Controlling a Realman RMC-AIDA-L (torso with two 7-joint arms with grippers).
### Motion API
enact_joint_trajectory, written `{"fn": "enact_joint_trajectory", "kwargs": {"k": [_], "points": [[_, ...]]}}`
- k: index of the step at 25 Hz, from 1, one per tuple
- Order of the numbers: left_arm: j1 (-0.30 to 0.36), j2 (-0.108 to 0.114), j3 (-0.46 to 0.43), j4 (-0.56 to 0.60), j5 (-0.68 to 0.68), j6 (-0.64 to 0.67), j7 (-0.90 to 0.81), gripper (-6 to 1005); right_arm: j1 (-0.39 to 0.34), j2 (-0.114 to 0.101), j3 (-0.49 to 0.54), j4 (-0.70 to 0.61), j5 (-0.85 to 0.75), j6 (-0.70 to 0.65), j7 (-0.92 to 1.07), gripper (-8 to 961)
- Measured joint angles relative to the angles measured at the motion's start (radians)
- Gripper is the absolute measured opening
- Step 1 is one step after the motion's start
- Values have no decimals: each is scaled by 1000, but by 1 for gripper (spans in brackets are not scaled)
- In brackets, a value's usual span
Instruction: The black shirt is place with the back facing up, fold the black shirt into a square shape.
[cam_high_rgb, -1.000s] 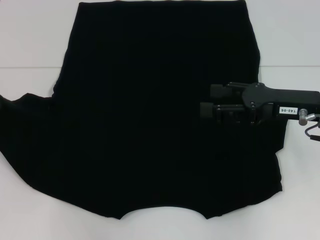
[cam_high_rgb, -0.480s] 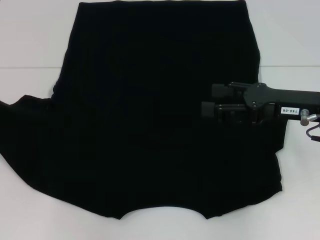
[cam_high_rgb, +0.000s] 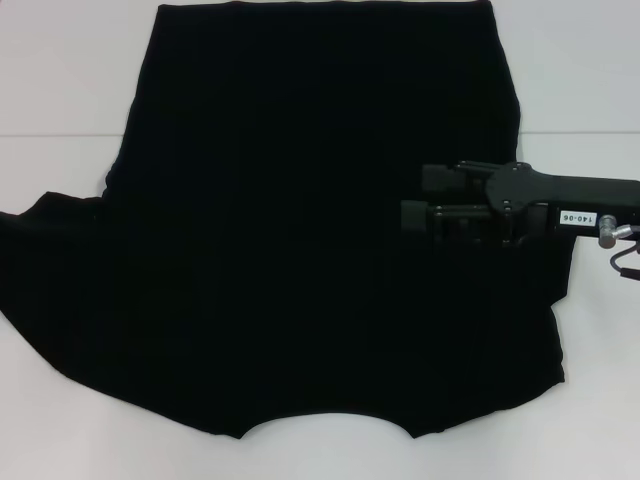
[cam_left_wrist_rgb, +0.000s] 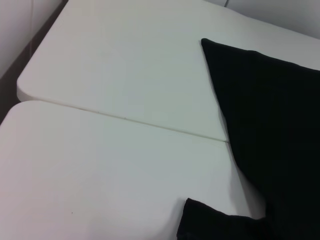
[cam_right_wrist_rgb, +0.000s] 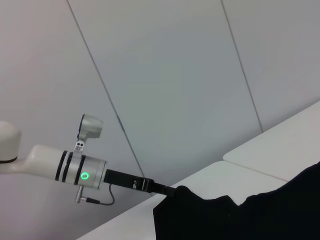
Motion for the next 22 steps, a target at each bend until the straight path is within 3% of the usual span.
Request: {"fn": "enact_joint_trajectory", "kwargs": {"k": [12,22], "points": [[-18,2,21,9,-63,57,14,2,-3,0,0,0,0,1,0,887],[-65,-13,191,3,-159,74,63,1,-11,0,0,0,0,-2,0,886]]}}
